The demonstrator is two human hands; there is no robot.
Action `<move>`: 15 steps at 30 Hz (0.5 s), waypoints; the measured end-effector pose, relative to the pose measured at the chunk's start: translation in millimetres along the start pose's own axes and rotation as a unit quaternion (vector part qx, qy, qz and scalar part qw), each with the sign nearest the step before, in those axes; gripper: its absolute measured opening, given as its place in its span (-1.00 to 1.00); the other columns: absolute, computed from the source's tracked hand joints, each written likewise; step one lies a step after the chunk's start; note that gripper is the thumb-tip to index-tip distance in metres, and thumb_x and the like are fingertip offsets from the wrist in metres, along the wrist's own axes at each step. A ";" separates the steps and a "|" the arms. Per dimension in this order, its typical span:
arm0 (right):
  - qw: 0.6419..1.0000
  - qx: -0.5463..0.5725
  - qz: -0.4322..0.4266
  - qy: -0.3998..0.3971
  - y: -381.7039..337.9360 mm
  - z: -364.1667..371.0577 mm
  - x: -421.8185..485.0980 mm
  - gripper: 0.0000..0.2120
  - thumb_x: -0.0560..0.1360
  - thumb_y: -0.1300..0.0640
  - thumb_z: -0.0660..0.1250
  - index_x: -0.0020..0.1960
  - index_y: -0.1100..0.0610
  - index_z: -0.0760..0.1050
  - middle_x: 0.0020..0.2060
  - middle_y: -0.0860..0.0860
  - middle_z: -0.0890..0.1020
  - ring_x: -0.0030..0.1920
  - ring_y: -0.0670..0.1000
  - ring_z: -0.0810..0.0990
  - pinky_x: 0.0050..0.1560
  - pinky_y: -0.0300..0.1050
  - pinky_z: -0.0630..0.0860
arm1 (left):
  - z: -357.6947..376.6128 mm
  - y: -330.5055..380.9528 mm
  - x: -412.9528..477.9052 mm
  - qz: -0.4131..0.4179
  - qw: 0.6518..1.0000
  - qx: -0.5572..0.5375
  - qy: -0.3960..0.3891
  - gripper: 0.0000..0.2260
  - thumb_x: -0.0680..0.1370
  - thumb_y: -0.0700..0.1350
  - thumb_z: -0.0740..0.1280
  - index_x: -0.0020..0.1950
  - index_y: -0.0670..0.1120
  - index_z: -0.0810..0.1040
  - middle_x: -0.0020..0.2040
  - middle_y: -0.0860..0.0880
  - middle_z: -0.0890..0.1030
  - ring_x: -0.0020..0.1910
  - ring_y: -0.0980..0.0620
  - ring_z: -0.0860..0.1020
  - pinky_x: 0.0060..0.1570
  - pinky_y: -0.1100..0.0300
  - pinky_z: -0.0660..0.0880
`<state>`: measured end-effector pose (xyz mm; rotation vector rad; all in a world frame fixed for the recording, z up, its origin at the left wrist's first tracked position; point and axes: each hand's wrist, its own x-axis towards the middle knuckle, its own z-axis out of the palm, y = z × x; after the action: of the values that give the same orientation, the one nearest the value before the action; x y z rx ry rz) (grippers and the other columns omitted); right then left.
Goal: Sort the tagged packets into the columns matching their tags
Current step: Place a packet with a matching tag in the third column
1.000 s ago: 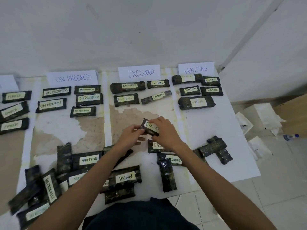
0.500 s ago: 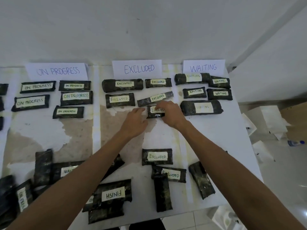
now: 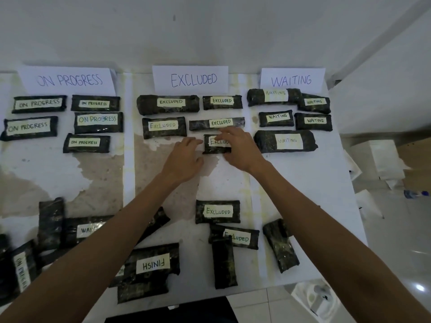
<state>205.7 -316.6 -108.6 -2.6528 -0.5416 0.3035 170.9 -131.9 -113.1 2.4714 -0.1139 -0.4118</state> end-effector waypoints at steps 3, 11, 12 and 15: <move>1.000 0.016 -0.010 -0.008 -13.6 1.2 -21.1 -0.56 0.32 0.29 0.45 0.18 0.15 0.54 0.18 0.15 0.53 0.17 0.22 0.48 0.13 0.12 0.45 | -1.9 -1.0 -22.4 0.015 1.000 0.006 -0.012 -0.57 0.51 -0.19 0.26 0.39 -0.13 0.36 0.35 -0.16 0.40 0.31 -0.17 0.33 0.28 0.03 0.30; 0.980 -0.072 -0.019 -0.185 -52.0 22.7 -111.1 -0.45 0.38 0.13 0.43 0.34 0.05 0.38 0.22 0.08 0.43 0.18 0.13 0.39 0.12 -0.01 0.39 | 11.2 -16.4 -96.2 0.008 0.999 0.052 -0.014 -0.54 0.49 -0.18 0.27 0.40 -0.14 0.34 0.41 -0.17 0.34 0.36 -0.18 0.28 0.33 -0.03 0.28; 0.977 -0.098 -0.022 -0.189 -53.5 27.3 -118.6 -0.44 0.39 0.14 0.42 0.36 0.05 0.35 0.23 0.08 0.42 0.18 0.13 0.39 0.11 -0.01 0.39 | 12.8 -18.3 -102.3 0.006 0.998 0.062 -0.016 -0.53 0.49 -0.18 0.27 0.40 -0.15 0.33 0.44 -0.17 0.31 0.38 -0.18 0.26 0.35 -0.04 0.26; 0.975 -0.134 -0.028 -0.176 -53.6 37.2 -130.0 -0.44 0.40 0.23 0.38 0.36 0.06 0.33 0.21 0.10 0.42 0.13 0.14 0.40 0.04 -0.01 0.40 | 14.8 -22.5 -112.8 0.004 0.997 0.074 -0.024 -0.50 0.50 -0.17 0.26 0.43 -0.15 0.28 0.47 -0.19 0.25 0.43 -0.19 0.21 0.39 -0.05 0.21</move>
<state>60.5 -312.7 -101.7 -2.8489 -0.8178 0.7393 58.9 -102.2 -107.9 2.6067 -0.1789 -0.4741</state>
